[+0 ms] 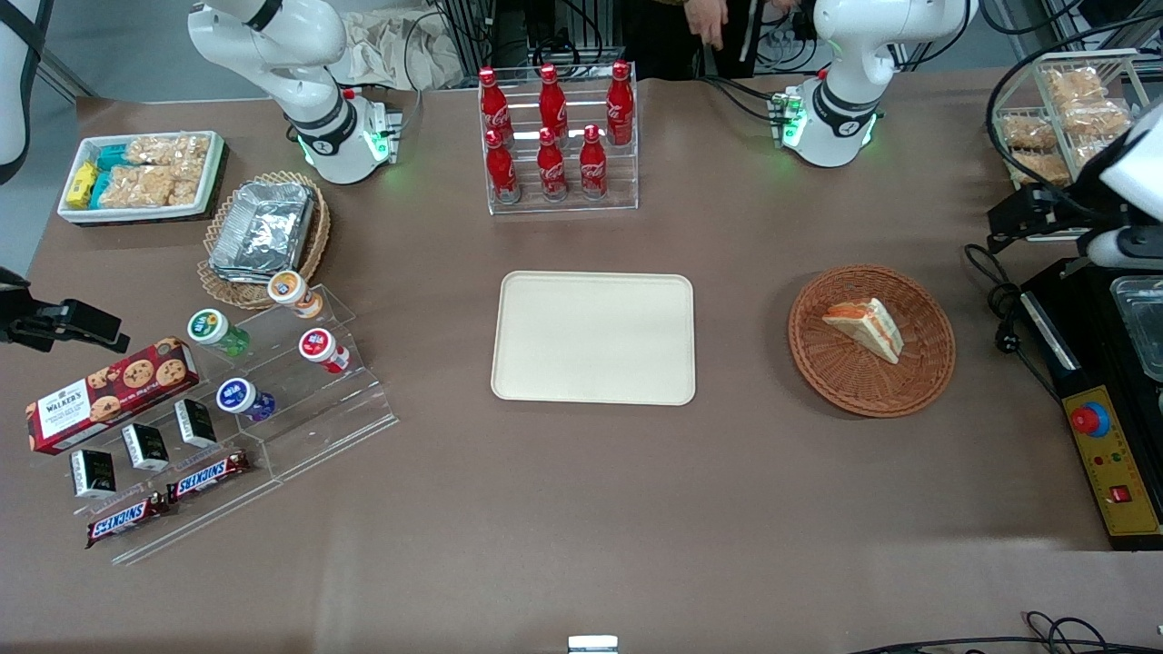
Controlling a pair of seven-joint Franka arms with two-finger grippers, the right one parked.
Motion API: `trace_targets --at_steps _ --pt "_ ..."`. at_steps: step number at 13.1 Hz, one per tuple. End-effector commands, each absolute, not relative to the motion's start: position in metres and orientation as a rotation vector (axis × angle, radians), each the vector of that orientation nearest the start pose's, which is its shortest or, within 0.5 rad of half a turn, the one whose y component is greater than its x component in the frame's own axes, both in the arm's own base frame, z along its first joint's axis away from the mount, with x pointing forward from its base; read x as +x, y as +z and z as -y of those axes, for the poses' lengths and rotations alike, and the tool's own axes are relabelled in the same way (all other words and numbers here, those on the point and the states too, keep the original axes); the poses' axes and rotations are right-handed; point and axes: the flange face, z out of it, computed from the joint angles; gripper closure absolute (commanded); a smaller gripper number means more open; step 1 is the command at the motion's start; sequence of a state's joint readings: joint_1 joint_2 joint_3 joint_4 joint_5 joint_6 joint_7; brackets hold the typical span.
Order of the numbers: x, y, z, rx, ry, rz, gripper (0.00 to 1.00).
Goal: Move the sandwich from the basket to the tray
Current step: 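Lower the open left gripper into the wicker basket over the sandwich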
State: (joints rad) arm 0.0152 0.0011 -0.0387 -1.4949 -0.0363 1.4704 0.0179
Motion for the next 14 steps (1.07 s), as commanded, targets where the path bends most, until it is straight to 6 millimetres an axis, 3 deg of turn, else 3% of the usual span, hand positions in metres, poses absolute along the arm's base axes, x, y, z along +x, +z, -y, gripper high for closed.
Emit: trace_targets --at_steps 1,3,4,5,7,10,11,14 --pt "0.543 0.652 0.016 -3.197 0.054 -0.046 0.0" --pt "0.545 0.647 0.016 -3.176 0.077 0.04 0.0" --pt "0.545 0.639 0.02 -3.122 0.099 0.212 0.0" --pt "0.547 0.633 0.033 -3.059 0.095 0.5 0.0" --pt "0.55 0.601 0.043 -2.975 0.113 0.82 0.0" --pt "0.529 0.524 0.045 -2.871 0.033 1.165 0.0" --pt "0.521 0.492 0.043 -2.837 0.035 1.24 0.0" --pt "0.51 0.422 0.043 -2.732 0.016 1.486 0.0"
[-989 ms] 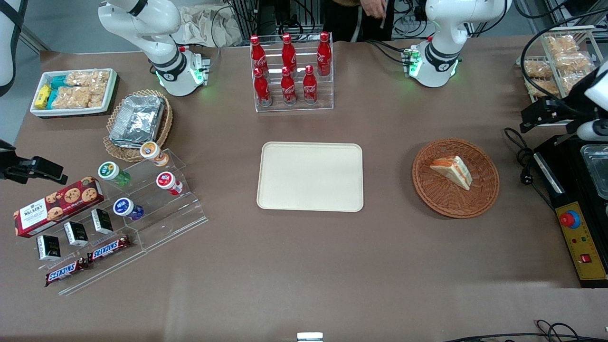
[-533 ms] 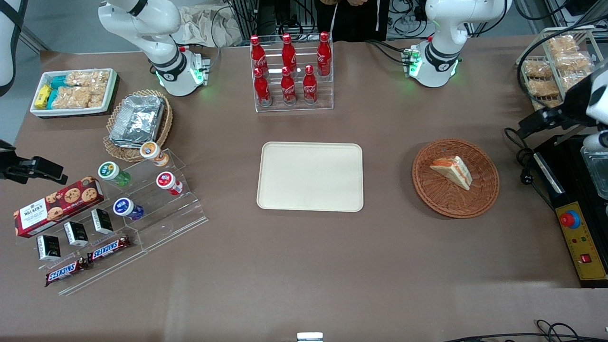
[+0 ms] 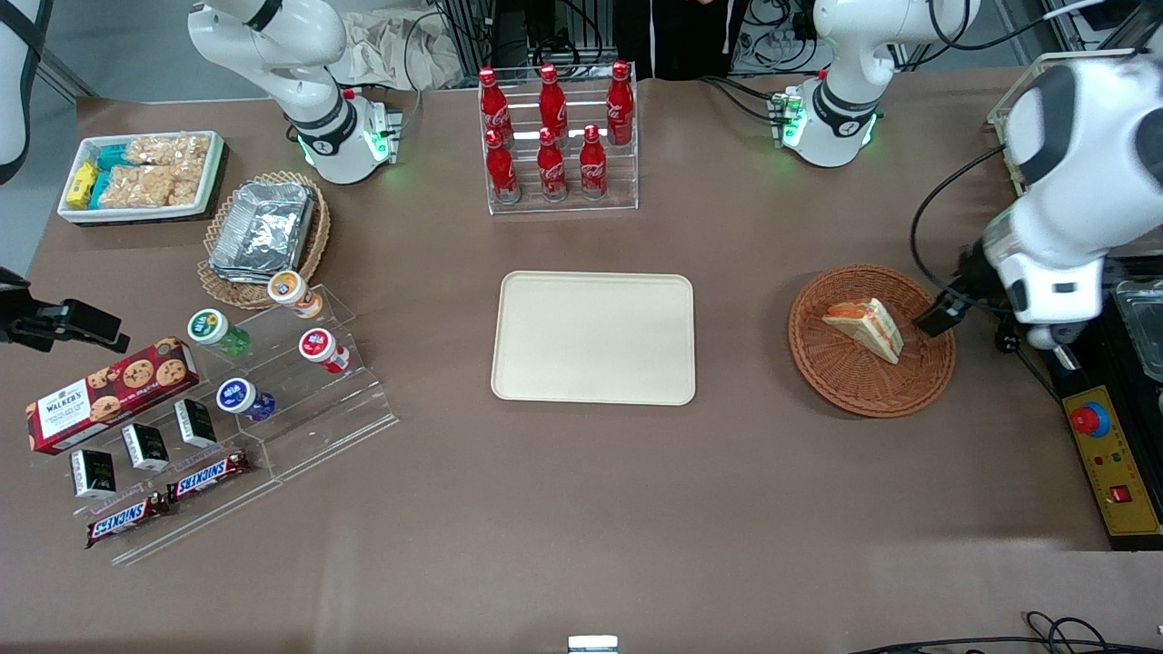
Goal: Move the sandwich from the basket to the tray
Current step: 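Lower the open left gripper into the wicker basket over the sandwich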
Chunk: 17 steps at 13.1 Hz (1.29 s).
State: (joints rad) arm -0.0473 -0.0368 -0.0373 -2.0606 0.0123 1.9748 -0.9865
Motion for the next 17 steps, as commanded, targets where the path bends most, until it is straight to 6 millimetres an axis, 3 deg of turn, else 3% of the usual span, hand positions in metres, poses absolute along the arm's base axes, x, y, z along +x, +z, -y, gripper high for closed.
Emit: trace_targets --at_steps 1,5,13,16,17 --pt "0.508 0.408 0.042 -2.698 0.022 1.548 0.0" --pt "0.495 0.35 0.038 -2.639 -0.028 1.698 0.0" --pt "0.465 0.259 0.023 -2.643 -0.08 1.731 0.0" --pt "0.465 0.248 0.018 -2.635 -0.083 1.748 0.01" --pt "0.464 0.247 0.019 -2.636 -0.081 1.746 0.35"
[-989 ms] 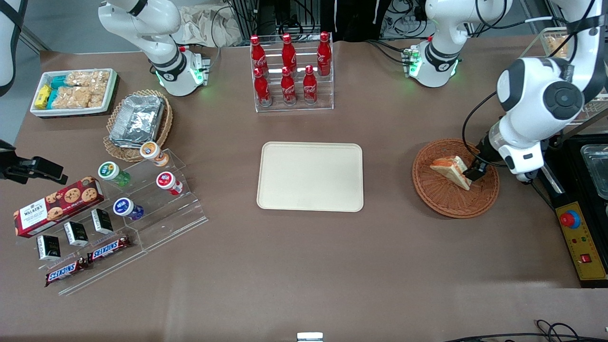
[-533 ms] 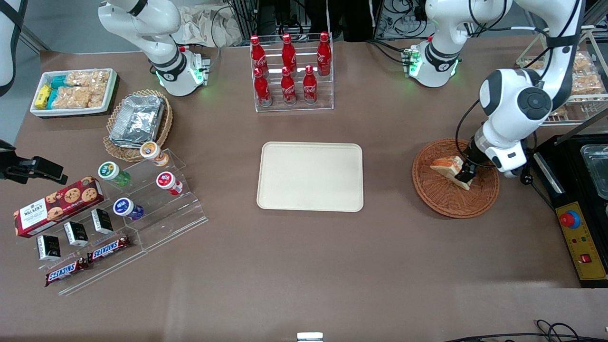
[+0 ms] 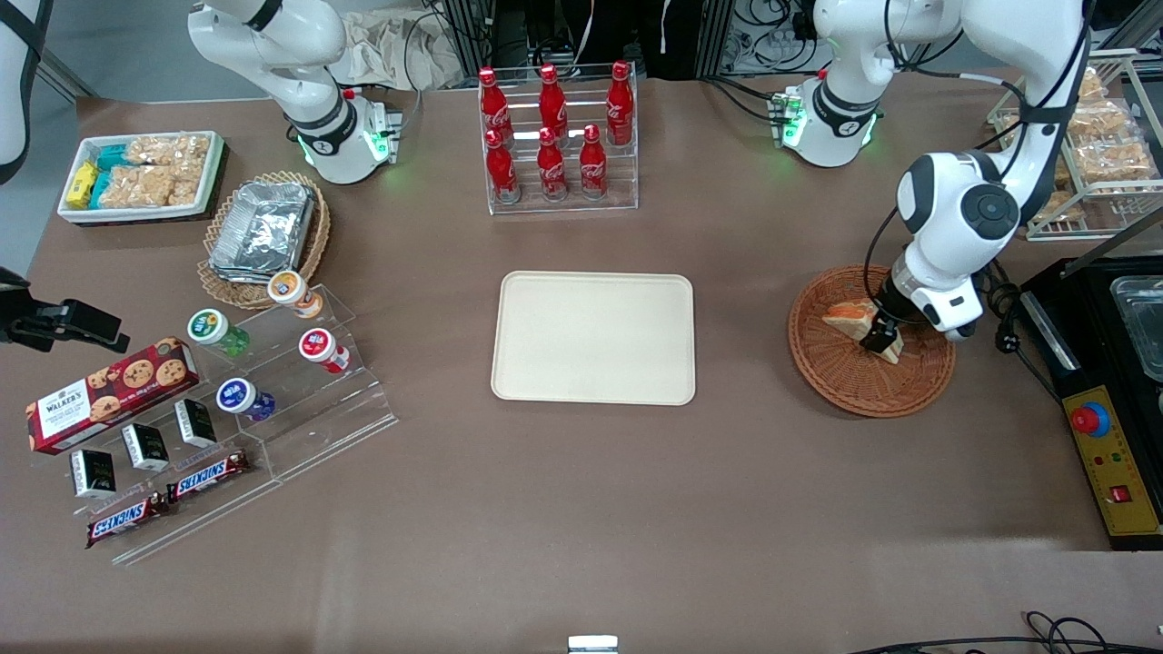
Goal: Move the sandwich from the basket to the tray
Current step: 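Close the left gripper on the wrapped sandwich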
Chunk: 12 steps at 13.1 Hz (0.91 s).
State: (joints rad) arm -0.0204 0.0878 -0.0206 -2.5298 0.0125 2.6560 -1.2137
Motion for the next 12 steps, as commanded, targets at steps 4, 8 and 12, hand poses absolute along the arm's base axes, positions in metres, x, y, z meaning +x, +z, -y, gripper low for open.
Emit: trace_targets --at_steps 4,8,12 --pt "0.463 0.241 0.023 -2.65 -0.071 1.717 1.0" --pt "0.471 0.265 0.024 -2.668 -0.115 1.716 1.0" --pt "0.488 0.348 0.044 -2.717 -0.045 1.533 1.0"
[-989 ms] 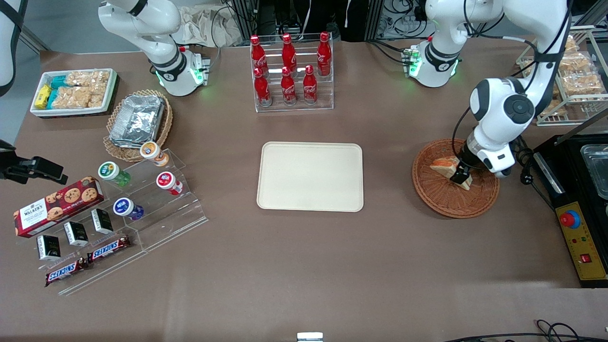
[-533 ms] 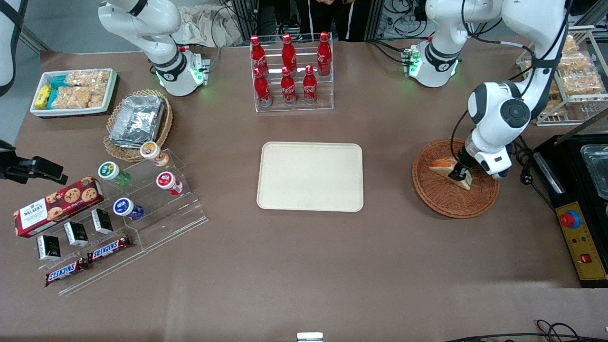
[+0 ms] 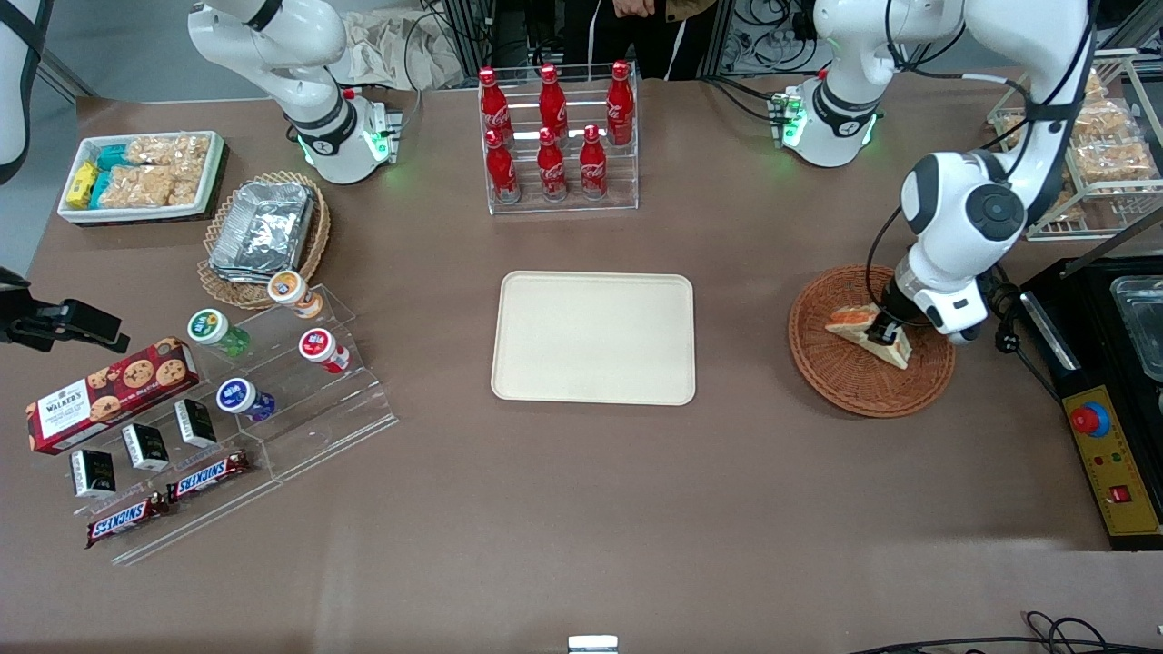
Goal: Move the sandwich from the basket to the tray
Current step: 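Lift the sandwich out of the basket with the left gripper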
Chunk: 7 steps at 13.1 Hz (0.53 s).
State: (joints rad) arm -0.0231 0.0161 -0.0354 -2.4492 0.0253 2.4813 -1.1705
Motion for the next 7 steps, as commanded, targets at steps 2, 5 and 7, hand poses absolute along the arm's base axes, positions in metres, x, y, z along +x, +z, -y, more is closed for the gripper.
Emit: trace_targets --at_steps 2,5,7 --pt "0.51 0.408 0.077 -2.733 0.017 1.42 1.0" --pt "0.526 0.503 0.138 -2.781 0.075 1.287 1.0" --pt "0.516 0.538 0.194 -2.873 0.019 1.189 1.0"
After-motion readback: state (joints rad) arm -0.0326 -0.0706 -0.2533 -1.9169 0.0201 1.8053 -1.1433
